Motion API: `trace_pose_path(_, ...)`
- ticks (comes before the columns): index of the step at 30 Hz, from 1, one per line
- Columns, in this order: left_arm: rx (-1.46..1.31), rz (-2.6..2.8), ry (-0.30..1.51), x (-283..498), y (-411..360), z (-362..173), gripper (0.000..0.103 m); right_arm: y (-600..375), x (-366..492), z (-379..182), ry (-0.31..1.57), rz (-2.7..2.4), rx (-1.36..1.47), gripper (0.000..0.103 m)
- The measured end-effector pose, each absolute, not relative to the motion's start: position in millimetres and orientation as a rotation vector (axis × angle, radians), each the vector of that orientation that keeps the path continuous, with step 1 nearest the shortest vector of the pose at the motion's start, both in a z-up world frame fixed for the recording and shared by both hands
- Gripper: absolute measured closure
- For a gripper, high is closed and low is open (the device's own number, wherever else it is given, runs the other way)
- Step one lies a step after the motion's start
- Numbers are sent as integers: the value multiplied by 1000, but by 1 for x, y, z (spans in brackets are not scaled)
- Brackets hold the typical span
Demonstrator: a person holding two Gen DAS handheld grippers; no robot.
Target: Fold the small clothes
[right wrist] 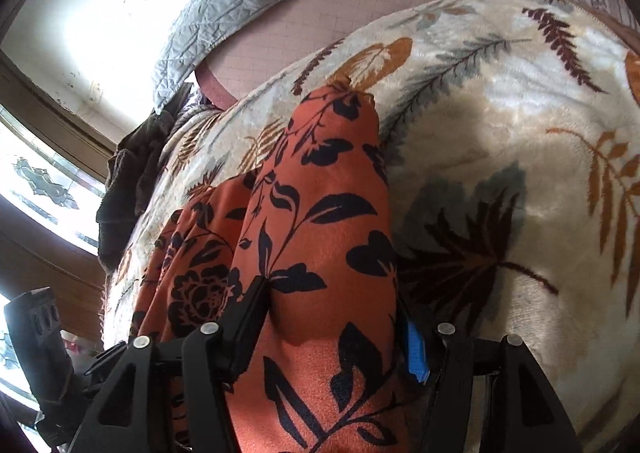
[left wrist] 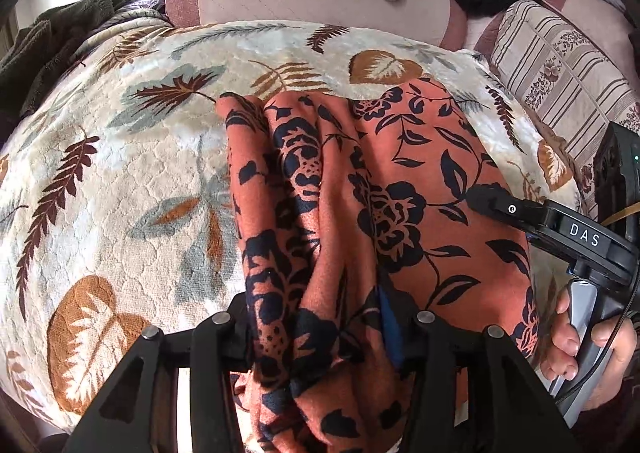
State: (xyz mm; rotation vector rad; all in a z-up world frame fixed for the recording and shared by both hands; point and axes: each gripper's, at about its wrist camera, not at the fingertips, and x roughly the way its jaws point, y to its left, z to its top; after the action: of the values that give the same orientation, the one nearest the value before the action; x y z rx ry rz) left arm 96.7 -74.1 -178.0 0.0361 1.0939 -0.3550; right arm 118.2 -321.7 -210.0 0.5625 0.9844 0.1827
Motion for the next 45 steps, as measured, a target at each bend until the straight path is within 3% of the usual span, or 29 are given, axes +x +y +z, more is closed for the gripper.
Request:
trace_pose_path(9,199,-325,867,68,-86,-124,52,-334,74,-152,662,163,555,39)
trace_pose_path(12,246,-321,842,65,-92,-122,49,-322,83,-156,699,225,596,39)
trace_pose_path(17,319,-248,1013,78,-97,-166,49,-312,104,-202,914,289,726,39)
trace_pose_path(20,296,-249,1037,78,-91,-181,48,-313,106,-206,908,309,754,38)
trace_pose_path(26,260,-278,994,70,-87,-161,48,-319,87,-180,792,281,743,38)
trace_pose_path(30,269,-260,991,65,-85,-166,43,-316,74,-167,733,304,747,37)
trace_pose_path(35,274,-249,1017,64,-80,-183,35,-302,87,-204,945,286,747,38)
trace_pose_path(45,213,-251,970,50,-66,-141,35,-307,44,-168,740,271,750,37)
